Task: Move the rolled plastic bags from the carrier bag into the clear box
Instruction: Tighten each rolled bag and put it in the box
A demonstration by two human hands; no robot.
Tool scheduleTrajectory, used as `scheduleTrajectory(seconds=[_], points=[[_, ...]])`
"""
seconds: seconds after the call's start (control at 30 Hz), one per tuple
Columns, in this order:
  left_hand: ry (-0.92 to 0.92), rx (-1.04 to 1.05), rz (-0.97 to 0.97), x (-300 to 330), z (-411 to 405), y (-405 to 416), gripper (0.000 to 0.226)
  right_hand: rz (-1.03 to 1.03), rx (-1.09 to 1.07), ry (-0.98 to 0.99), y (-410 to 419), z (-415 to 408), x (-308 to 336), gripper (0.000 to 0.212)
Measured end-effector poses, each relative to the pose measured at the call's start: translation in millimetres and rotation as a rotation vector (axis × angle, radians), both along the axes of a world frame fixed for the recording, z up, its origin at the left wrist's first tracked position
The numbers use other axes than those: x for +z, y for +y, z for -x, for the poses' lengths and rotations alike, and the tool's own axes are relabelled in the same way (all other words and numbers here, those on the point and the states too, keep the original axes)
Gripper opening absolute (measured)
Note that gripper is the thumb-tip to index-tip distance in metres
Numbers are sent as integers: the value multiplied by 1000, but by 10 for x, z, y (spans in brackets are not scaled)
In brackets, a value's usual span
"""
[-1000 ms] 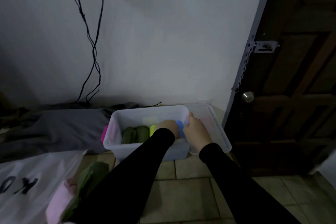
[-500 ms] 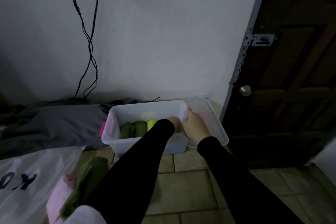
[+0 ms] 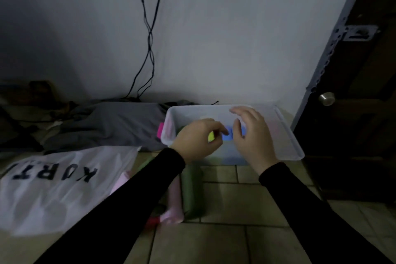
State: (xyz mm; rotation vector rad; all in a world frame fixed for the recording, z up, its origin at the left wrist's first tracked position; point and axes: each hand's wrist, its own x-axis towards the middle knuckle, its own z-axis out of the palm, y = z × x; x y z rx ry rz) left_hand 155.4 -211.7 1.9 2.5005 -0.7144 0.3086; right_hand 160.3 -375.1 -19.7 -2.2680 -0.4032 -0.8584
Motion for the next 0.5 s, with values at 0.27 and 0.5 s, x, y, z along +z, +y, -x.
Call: scheduleTrajectory(seconds=[0.27,0.5], points=[[298,73,-512,-229,542,670,99,7,78,1016,640,589,-408,24],[311,116,-659,-656,608,597,139,-142,48,1174,833,685,-375,28]])
